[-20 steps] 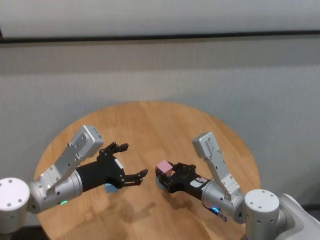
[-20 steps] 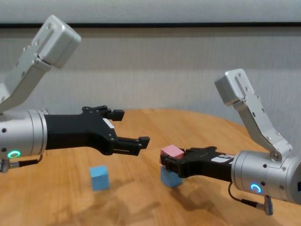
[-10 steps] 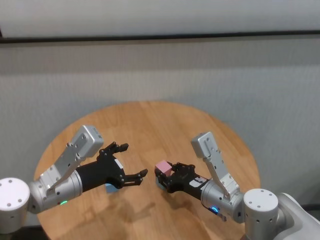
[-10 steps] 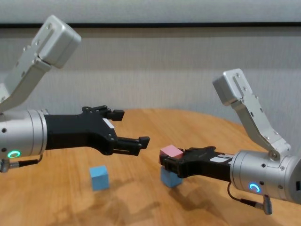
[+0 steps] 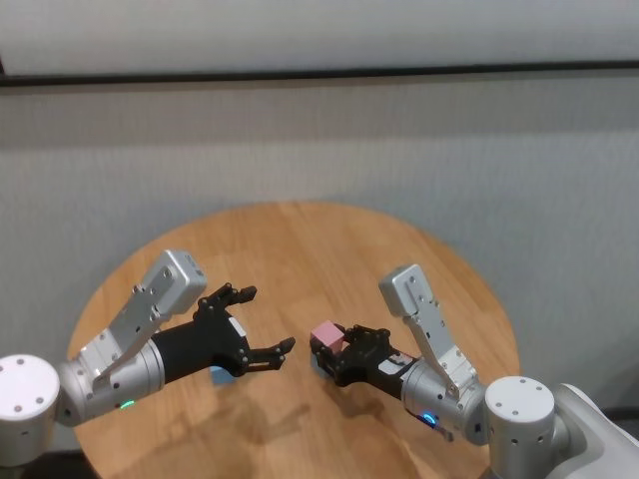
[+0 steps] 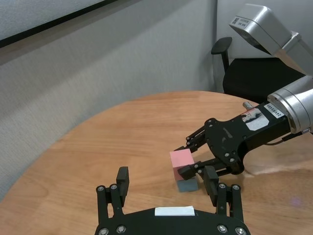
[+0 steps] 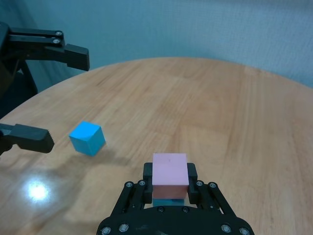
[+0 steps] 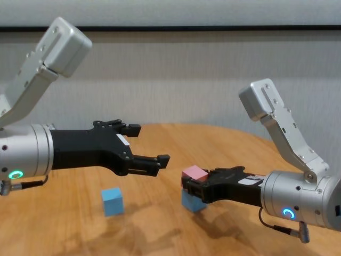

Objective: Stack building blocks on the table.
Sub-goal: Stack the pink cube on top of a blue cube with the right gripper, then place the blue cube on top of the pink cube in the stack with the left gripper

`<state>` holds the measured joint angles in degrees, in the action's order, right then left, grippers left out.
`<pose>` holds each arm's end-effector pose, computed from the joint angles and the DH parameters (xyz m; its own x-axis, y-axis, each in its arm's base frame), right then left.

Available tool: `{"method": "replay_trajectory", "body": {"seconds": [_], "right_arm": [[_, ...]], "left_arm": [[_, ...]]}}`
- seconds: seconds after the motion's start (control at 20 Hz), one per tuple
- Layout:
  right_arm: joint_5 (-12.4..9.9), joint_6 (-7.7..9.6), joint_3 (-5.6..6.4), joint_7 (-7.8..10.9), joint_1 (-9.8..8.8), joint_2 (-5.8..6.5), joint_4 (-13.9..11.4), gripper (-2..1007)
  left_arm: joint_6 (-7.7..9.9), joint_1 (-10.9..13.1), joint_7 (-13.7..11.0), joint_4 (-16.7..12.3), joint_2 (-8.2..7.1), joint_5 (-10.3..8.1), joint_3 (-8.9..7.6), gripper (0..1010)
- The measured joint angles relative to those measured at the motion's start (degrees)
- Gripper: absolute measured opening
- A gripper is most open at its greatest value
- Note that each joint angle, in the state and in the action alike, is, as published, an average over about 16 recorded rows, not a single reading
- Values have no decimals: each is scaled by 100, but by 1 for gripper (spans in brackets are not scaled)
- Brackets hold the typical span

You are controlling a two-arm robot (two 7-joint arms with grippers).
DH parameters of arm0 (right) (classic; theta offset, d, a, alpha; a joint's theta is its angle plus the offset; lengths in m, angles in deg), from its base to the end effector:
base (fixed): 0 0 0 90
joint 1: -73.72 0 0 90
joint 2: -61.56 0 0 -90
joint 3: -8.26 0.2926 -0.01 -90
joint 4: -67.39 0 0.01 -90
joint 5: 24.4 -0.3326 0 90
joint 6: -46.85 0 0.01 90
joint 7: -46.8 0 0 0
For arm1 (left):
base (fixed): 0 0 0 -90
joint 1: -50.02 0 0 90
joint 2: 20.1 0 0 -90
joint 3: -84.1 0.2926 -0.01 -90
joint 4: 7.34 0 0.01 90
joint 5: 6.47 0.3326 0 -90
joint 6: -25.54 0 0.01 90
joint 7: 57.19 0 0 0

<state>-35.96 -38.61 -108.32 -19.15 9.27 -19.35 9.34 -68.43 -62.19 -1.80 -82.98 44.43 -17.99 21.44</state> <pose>0.4526 0.0542 -0.3354 0.6671 -0.7450 0.0053 0.7110 0.6345 -0.3030 0.4366 0.0256 -0.2711 0.7826 0.5512 0.2892 -0.6116 0.7674 0.1925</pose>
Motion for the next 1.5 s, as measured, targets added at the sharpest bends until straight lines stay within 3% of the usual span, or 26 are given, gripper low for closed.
{"method": "replay_trajectory", "body": {"seconds": [0.4, 0.7, 1.1, 1.5], "right_arm": [[21, -5, 5, -31, -13, 25, -72, 569], [0, -83, 117, -124, -35, 72, -240, 770], [-32, -250, 447, -386, -129, 233, -595, 957], [-46, -357, 828, -591, -345, 468, -894, 1004]], "left_arm": [[0, 0, 0, 0, 0, 0, 0, 1003], [0, 0, 0, 0, 0, 0, 0, 1003], [0, 0, 0, 0, 0, 0, 0, 1003], [0, 0, 0, 0, 0, 0, 0, 1003]]}}
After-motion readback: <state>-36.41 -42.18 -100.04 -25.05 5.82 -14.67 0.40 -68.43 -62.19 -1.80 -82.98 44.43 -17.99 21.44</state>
